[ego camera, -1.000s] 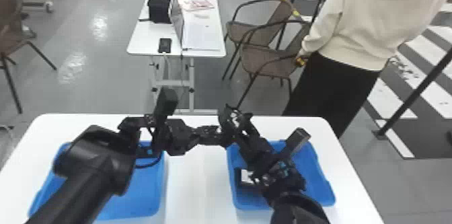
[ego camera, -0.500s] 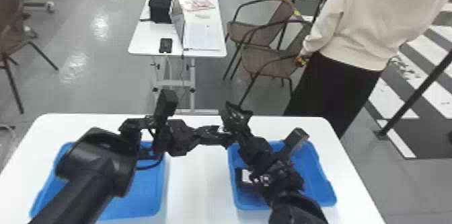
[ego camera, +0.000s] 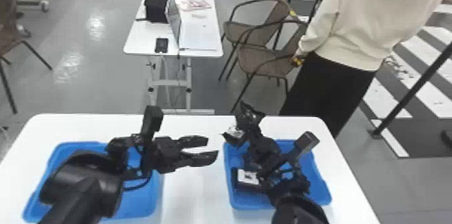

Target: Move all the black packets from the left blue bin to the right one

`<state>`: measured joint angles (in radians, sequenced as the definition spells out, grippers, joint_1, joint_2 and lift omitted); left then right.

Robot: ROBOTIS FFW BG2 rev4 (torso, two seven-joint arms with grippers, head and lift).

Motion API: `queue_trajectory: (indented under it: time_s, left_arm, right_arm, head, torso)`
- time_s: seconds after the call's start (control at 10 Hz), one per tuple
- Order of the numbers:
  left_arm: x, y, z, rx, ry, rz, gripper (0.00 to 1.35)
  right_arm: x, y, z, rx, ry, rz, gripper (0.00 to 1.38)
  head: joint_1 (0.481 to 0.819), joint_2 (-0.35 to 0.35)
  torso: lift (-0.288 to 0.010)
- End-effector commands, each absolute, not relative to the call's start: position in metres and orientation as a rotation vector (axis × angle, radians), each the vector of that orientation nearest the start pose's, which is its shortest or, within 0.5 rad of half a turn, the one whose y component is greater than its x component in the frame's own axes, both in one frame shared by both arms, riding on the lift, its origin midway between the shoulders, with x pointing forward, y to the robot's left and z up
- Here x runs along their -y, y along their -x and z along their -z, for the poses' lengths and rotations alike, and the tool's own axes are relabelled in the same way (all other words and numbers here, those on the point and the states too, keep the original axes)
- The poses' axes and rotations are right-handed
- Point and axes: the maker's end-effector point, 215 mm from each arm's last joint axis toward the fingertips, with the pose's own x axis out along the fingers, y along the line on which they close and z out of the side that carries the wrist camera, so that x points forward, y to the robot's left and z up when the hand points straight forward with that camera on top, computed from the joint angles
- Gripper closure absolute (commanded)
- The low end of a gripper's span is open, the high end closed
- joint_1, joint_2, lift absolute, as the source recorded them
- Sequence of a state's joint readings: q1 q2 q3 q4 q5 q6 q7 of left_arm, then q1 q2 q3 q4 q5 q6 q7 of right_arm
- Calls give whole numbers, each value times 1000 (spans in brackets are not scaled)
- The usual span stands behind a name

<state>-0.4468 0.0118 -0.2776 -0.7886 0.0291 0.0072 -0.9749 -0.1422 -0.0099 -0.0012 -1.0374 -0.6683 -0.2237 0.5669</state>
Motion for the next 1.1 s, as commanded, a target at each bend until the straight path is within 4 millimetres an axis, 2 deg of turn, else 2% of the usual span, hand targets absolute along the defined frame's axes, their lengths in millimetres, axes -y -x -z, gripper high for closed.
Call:
queue_trajectory:
  time_s: [0.0,0.1,0.3,0.4,0.5,0.6,0.7,0.8,0.9,1.0]
  left_arm:
    - [-15,-539,479,-392,78,1075,64]
    - [-53,-537,491,-437,97,992,-2]
    - [-134,-525,505,-487,104,845,-2]
    - [-167,-521,504,-476,128,783,-2]
    - [-189,-517,503,-463,148,738,-2]
    - [-201,-514,500,-447,155,710,130]
    - [-209,-511,500,-439,161,691,280]
    - [-213,-509,500,-424,180,677,298]
    - [-215,-509,497,-414,180,669,305]
    - [-220,-511,495,-406,156,653,325]
  right_arm:
    - [217,-589,433,11,-642,-264,1280]
    - [241,-583,452,-17,-638,-219,1280]
    - [272,-571,494,-100,-638,-145,1280]
    - [282,-567,513,-141,-656,-108,1277]
    - [294,-561,532,-175,-677,-70,1171]
    - [305,-554,550,-215,-687,-34,886]
    - [322,-548,562,-241,-668,25,495]
    - [337,-545,564,-240,-638,73,180]
    - [352,-547,540,-160,-569,93,58]
    - [367,-547,492,-17,-459,114,116]
  head:
    - [695,-201]
    - [695,-199]
    - [695,-174]
    - [695,-164]
    - [695,-138]
    - [695,-118]
    - [695,-112]
    - [695,-111]
    - [695,-123]
    - [695,-135]
  torso:
    - [0]
    - [0]
    - [0]
    - [0]
    - [0]
    - [0]
    - [0]
    - [0]
    - [0]
    - [0]
